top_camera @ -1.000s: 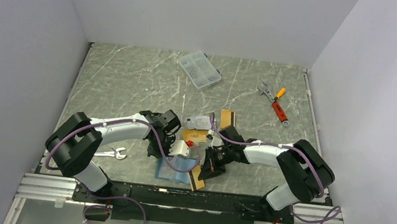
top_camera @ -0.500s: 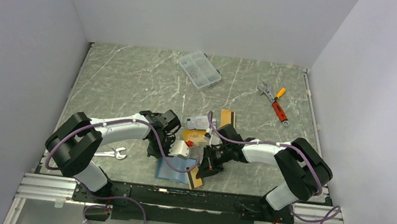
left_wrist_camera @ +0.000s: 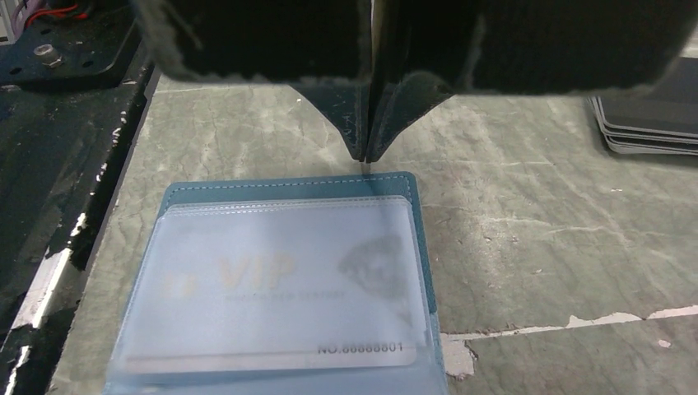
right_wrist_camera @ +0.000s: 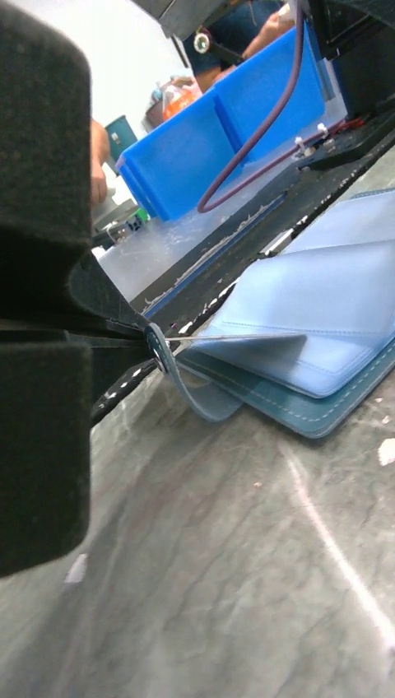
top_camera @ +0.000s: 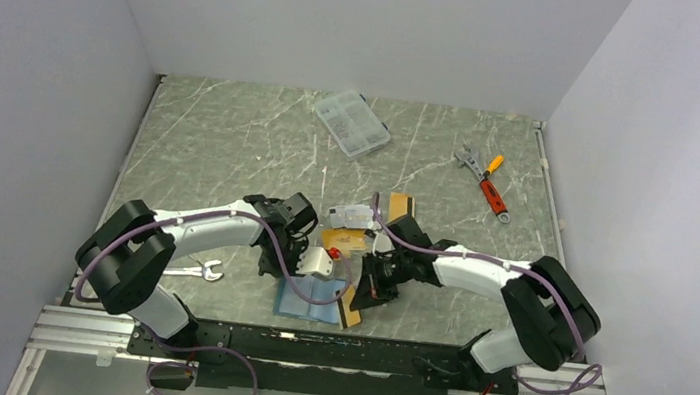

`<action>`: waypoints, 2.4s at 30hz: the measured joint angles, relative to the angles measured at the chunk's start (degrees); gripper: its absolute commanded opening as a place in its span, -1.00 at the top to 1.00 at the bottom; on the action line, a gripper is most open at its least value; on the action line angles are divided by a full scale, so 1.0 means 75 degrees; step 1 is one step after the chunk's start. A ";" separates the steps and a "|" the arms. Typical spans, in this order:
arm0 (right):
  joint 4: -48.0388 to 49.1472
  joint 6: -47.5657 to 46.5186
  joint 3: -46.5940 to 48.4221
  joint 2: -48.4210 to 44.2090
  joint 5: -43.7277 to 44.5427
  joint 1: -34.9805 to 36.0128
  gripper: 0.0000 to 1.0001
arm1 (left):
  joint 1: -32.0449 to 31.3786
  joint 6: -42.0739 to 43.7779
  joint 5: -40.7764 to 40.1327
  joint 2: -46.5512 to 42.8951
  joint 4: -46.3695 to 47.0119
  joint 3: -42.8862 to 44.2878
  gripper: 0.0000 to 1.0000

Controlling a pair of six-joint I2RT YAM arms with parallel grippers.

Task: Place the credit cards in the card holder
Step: Insert the credit card into the card holder.

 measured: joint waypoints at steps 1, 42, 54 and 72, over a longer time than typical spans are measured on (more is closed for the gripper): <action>-0.0146 -0.0032 0.0000 -0.0137 0.0093 0.0000 1.00 | 0.0003 0.0009 -0.0009 -0.0032 -0.0015 0.0000 0.89; 0.0189 0.0230 0.1664 0.1530 0.1311 0.0758 1.00 | -0.0271 0.0533 0.1338 -0.1131 0.0985 -0.1201 0.92; 0.0973 0.0664 0.0880 0.0458 0.1740 0.0699 1.00 | -0.0361 0.0391 0.1311 -0.1116 0.1515 -0.1288 0.94; 0.2620 0.1475 0.0143 0.0679 0.1250 0.0612 1.00 | -0.0557 0.0280 0.0603 -0.1626 0.1670 -0.1580 0.91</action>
